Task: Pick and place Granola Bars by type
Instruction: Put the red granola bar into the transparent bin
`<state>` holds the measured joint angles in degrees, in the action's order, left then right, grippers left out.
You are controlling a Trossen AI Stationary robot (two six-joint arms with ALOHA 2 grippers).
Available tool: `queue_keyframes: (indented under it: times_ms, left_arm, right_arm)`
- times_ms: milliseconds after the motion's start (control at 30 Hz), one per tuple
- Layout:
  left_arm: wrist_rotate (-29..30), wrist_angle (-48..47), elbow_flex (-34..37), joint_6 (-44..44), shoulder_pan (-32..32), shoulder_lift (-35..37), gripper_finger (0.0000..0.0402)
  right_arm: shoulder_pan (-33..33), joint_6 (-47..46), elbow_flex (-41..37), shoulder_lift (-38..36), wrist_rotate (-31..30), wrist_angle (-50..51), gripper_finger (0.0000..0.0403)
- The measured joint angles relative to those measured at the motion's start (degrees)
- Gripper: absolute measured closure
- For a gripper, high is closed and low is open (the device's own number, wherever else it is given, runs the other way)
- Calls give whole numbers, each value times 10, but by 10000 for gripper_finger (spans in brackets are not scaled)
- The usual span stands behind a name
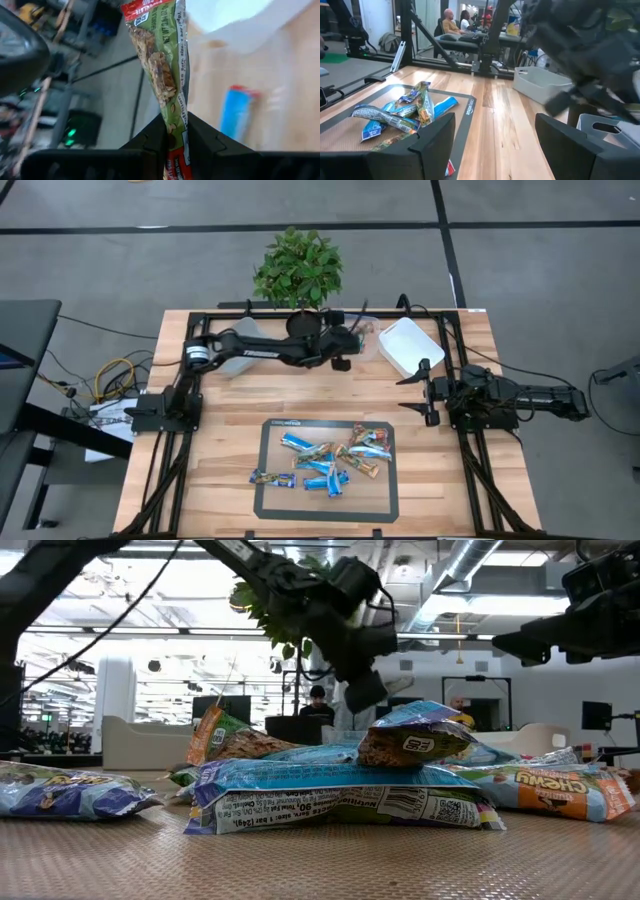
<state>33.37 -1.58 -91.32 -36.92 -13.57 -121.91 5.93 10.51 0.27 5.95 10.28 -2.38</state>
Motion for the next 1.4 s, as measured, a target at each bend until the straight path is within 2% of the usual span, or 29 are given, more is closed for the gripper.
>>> queue_keyframes:
  times_ms: [100,200,400,567,933,1200,1400]
  left_arm:
    - [27,-43,-40,-2,-6,-26,327]
    - [27,-68,-67,1,-8,-42,295]
    - [25,-63,-72,9,-2,-48,218]
    - [29,-66,-72,8,8,-48,184]
    - [36,-81,-72,14,78,-33,184]
    - [24,-161,-72,70,156,4,184]
    - [-43,-226,-72,138,210,29,184]
  right_arm:
    - [0,0,0,0,0,0,132]
    - [0,0,0,0,0,0,132]
    - [0,0,0,0,-1,0,132]
    - [0,0,0,0,-1,0,132]
    - [0,0,0,0,0,-1,132]
    - [0,0,0,0,0,-1,132]
    - [0,0,0,0,0,-1,132]
